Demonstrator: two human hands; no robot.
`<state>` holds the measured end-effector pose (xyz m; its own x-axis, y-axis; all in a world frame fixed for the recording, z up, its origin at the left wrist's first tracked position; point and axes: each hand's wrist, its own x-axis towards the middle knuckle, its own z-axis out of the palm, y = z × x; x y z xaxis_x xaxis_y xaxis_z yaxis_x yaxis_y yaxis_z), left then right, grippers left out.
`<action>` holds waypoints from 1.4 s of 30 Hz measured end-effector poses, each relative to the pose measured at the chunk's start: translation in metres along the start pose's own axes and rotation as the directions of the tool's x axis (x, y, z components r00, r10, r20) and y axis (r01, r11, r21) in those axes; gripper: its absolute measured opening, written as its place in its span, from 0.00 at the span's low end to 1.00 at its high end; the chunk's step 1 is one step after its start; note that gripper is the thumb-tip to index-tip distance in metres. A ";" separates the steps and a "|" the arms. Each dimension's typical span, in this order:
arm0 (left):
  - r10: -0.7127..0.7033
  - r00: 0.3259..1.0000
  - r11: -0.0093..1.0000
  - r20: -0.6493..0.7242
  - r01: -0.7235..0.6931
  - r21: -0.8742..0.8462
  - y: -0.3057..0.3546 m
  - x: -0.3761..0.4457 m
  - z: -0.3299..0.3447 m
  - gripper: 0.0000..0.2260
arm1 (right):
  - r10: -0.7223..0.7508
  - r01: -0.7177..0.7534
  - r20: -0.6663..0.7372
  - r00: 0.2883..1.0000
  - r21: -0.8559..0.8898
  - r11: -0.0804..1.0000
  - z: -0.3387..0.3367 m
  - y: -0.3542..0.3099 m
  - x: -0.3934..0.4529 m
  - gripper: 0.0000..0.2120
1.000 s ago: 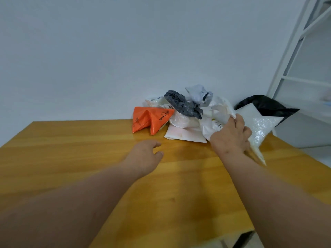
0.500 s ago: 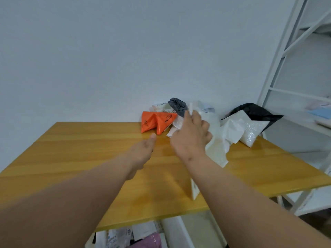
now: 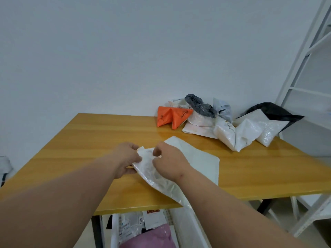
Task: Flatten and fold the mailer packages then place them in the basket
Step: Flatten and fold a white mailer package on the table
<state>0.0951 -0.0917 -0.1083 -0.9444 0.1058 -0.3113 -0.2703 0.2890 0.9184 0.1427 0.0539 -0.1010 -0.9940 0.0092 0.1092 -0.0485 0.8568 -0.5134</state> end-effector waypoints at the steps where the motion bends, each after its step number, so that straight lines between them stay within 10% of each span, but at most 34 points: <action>1: 0.027 0.999 0.995 -0.030 -0.024 0.093 -0.003 0.003 -0.001 0.19 | 0.042 -0.047 -0.057 0.998 -0.080 0.996 -0.003 0.008 0.002 0.15; 7: 0.304 0.953 0.577 0.004 -0.187 0.795 -0.013 0.027 0.002 0.25 | 0.346 -0.303 0.079 0.935 -0.330 0.894 0.007 0.056 0.000 0.39; 18: 0.250 0.915 0.173 0.317 -0.365 0.915 -0.037 0.032 0.048 0.29 | 0.317 -0.247 0.167 0.934 -0.341 0.907 0.040 0.076 0.003 0.46; 42: 0.100 0.947 0.302 0.306 -0.322 0.897 -0.052 0.040 0.052 0.30 | 0.244 -0.156 0.168 0.955 -0.414 0.897 0.045 0.088 0.008 0.43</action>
<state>0.0816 -0.0533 -0.1814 -0.8639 0.4205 -0.2773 0.3905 0.9068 0.1585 0.1263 0.1062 -0.1836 -0.9778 0.1312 -0.1634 0.1525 0.9804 -0.1251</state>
